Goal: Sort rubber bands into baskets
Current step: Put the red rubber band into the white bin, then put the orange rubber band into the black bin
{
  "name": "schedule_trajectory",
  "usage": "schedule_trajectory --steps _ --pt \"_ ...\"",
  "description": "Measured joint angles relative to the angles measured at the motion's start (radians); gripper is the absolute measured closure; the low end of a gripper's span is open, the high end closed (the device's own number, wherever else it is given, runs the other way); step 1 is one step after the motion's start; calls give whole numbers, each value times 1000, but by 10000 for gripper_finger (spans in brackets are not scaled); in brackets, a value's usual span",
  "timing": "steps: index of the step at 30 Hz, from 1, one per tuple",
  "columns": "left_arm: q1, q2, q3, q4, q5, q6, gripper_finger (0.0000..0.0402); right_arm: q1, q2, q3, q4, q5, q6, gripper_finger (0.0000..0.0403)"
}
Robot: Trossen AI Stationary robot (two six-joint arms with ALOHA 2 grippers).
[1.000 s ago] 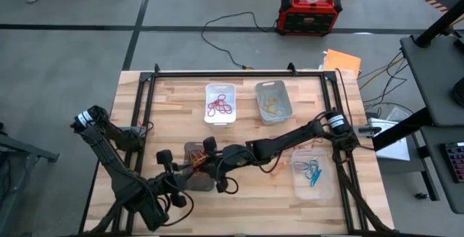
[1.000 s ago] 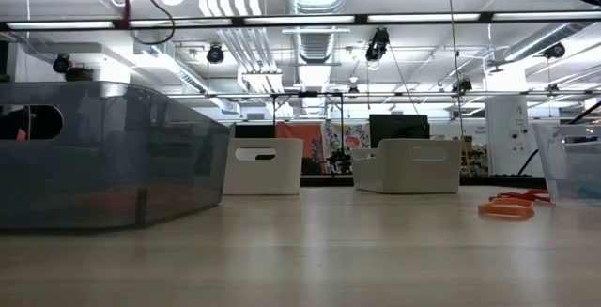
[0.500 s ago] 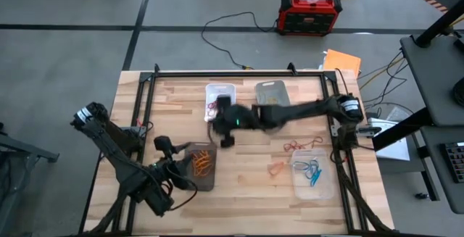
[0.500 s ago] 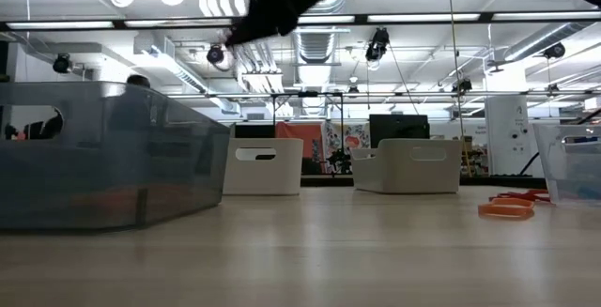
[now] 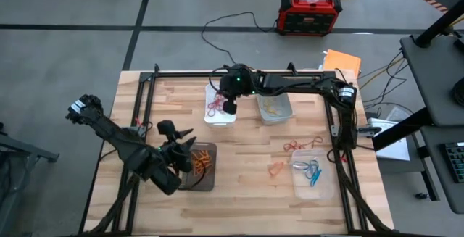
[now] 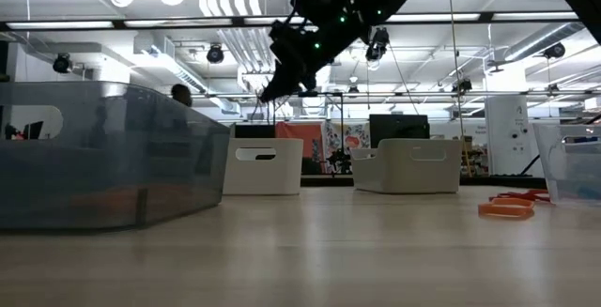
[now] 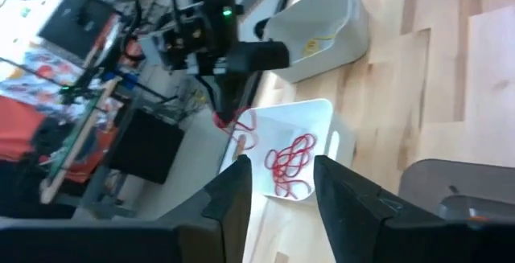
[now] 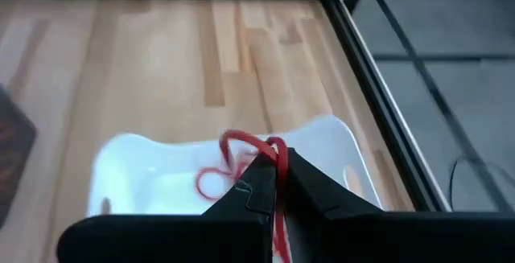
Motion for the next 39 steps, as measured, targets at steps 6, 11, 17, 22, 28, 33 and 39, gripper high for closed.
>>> schedule_trajectory --steps 6,11,17,22,28,33,39 --pt "82 -106 -134 397 192 356 297 -24 10 0 -10 -9 20 380" --pt "164 -203 -296 765 397 641 308 -26 10 0 -5 -10 39 345" --pt "239 -366 -499 1083 544 782 314 -27 10 0 -9 -10 50 299" --pt "262 -532 -612 1195 619 756 314 -27 -10 0 -55 -10 93 279" --pt "264 -674 -691 1194 637 706 314 -2 -80 38 -328 -11 152 273" --pt "264 -722 -721 1153 554 709 314 67 -162 43 -576 -21 236 273" --pt "264 -736 -723 1111 475 770 314 200 -237 43 -847 -21 434 273"
